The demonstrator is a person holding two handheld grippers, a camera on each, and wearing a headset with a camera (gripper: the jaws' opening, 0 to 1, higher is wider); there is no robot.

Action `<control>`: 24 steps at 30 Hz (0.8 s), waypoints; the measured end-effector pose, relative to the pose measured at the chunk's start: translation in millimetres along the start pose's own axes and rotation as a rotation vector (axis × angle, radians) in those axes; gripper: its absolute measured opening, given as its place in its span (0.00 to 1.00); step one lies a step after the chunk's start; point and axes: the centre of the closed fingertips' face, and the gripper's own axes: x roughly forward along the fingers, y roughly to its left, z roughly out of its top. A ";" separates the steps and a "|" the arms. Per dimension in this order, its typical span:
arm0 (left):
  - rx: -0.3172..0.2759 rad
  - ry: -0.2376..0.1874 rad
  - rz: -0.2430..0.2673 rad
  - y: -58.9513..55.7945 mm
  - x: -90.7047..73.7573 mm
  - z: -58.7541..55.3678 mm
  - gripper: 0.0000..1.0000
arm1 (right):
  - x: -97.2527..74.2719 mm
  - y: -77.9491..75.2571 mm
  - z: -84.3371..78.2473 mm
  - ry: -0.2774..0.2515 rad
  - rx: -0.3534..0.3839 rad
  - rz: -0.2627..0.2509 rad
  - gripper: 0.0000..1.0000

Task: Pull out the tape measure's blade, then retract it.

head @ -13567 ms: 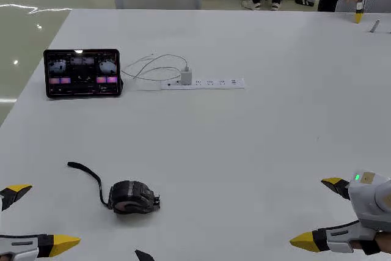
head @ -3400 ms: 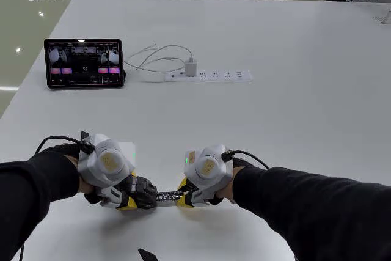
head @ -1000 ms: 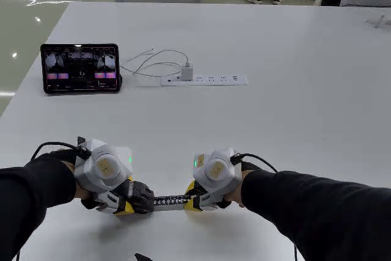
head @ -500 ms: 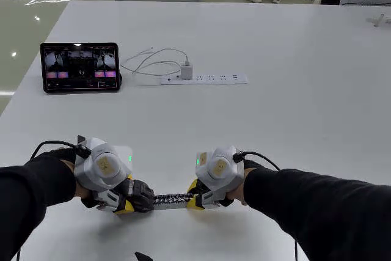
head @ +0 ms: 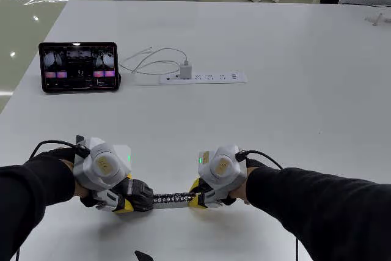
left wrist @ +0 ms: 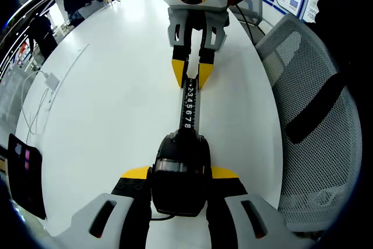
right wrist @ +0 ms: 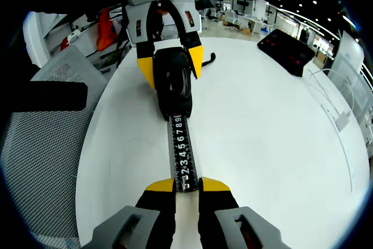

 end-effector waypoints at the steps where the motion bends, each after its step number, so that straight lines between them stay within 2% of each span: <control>1: 0.000 0.000 0.000 0.0 0.1 0.0 0.31 | -0.3 -0.1 -0.6 0.000 0.000 0.000 0.10; 24: -0.001 0.000 0.001 0.5 0.4 0.0 0.31 | -6.1 -2.1 -7.8 0.005 0.011 -0.002 0.10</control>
